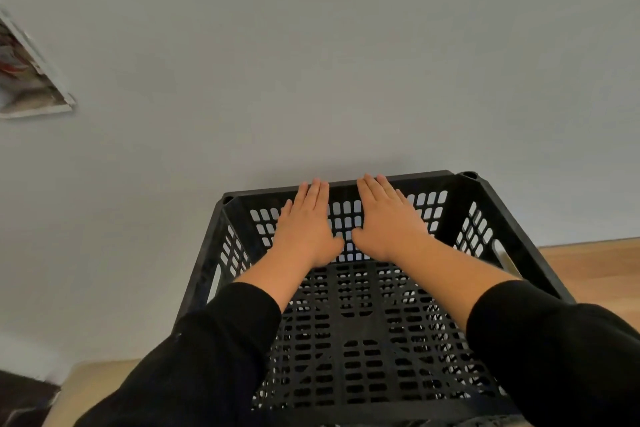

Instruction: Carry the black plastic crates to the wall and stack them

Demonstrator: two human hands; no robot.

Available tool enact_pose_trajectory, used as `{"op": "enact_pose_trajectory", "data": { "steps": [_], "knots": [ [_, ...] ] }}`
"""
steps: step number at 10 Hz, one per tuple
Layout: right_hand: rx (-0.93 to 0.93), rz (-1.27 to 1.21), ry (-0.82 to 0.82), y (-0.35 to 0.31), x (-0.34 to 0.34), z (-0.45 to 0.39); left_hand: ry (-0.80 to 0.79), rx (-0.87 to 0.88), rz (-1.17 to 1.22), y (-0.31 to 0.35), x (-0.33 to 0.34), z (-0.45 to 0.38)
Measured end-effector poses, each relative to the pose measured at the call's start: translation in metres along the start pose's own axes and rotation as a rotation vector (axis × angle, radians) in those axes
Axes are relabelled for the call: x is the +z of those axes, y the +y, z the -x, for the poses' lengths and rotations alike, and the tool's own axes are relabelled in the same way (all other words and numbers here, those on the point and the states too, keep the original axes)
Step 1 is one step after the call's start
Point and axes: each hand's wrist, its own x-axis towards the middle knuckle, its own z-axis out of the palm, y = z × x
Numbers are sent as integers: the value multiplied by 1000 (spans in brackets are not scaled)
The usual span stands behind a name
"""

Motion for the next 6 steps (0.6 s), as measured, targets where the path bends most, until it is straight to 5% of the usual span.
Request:
{"op": "enact_pose_trajectory", "data": {
  "steps": [4,6],
  "knots": [
    [59,-148,-142,-9,-25,0,-124,5,-33,-4,-26,2],
    [114,-305,-11,-20,-20,43,-34,-77,86,0,-12,39]
  ]
}}
